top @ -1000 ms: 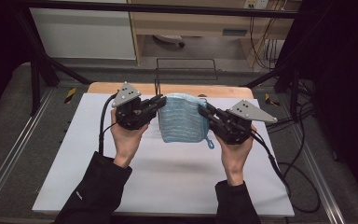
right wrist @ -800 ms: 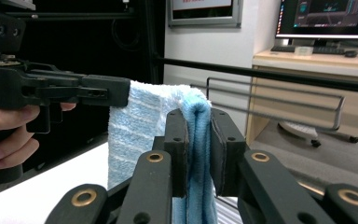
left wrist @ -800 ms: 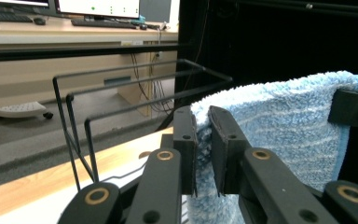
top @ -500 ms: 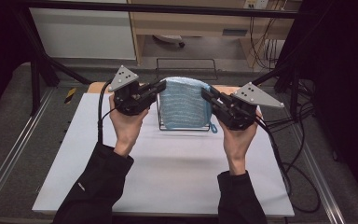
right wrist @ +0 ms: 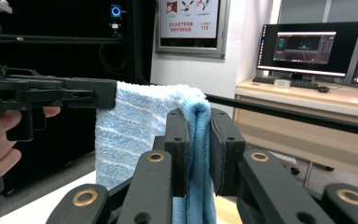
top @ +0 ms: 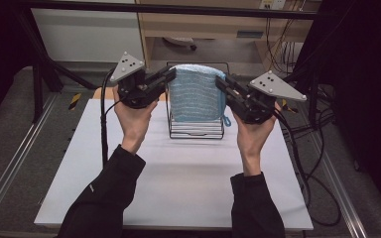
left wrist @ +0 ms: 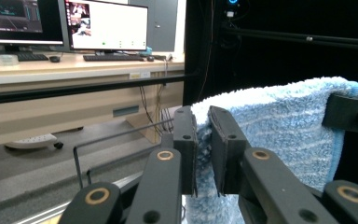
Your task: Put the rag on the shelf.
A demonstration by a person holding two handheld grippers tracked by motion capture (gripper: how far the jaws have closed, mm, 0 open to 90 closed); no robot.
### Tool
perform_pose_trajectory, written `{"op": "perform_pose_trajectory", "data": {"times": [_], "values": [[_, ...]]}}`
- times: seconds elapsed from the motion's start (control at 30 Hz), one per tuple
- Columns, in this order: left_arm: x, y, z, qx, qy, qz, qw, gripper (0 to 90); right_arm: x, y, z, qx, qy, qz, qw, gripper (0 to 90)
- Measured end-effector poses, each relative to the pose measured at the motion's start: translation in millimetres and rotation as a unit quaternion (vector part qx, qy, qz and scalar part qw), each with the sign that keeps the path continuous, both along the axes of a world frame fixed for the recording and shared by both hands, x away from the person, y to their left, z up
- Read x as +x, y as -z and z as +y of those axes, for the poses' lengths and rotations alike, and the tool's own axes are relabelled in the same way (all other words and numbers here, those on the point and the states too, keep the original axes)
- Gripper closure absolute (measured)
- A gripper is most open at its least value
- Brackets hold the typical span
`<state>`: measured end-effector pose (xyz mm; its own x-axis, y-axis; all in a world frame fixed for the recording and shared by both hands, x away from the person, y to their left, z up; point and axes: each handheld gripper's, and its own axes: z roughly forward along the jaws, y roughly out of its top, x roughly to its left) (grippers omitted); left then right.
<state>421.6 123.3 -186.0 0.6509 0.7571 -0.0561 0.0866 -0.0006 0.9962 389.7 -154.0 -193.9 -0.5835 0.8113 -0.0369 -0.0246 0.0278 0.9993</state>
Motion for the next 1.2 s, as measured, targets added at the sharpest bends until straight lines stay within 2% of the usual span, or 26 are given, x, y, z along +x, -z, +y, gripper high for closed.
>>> {"op": "perform_pose_trajectory", "data": {"times": [0.17,0.43,0.67,0.8,1.07,1.2], "values": [[5.8,-8.6,0.9,-0.011,-0.003,-0.003,0.9999,81.1,6.2,-11.5,3.4,-0.003,0.005,-0.017,0.9998,79.6],[15.0,-19.7,0.2,-0.026,-0.007,-0.008,0.9996,81.0,14.4,-20.9,4.4,0.002,0.008,-0.028,0.9996,79.6],[20.3,-27.5,1.7,-0.035,-0.009,-0.019,0.9991,81.1,22.7,-27.4,5.2,0.008,0.01,-0.04,0.9991,79.6],[21.1,-34.0,1.7,-0.038,-0.01,-0.03,0.9988,81.1,27.2,-35.3,4.3,0.019,0.01,-0.047,0.9987,79.6],[24.8,-44.0,4.2,-0.053,-0.015,-0.041,0.9977,81.1,33.2,-46.4,6.9,0.014,0.009,-0.06,0.9981,79.6],[27.5,-46.4,4.4,-0.052,-0.021,-0.045,0.9974,81.2,38.9,-49.8,7.8,0.012,0.01,-0.062,0.998,79.6]]}}
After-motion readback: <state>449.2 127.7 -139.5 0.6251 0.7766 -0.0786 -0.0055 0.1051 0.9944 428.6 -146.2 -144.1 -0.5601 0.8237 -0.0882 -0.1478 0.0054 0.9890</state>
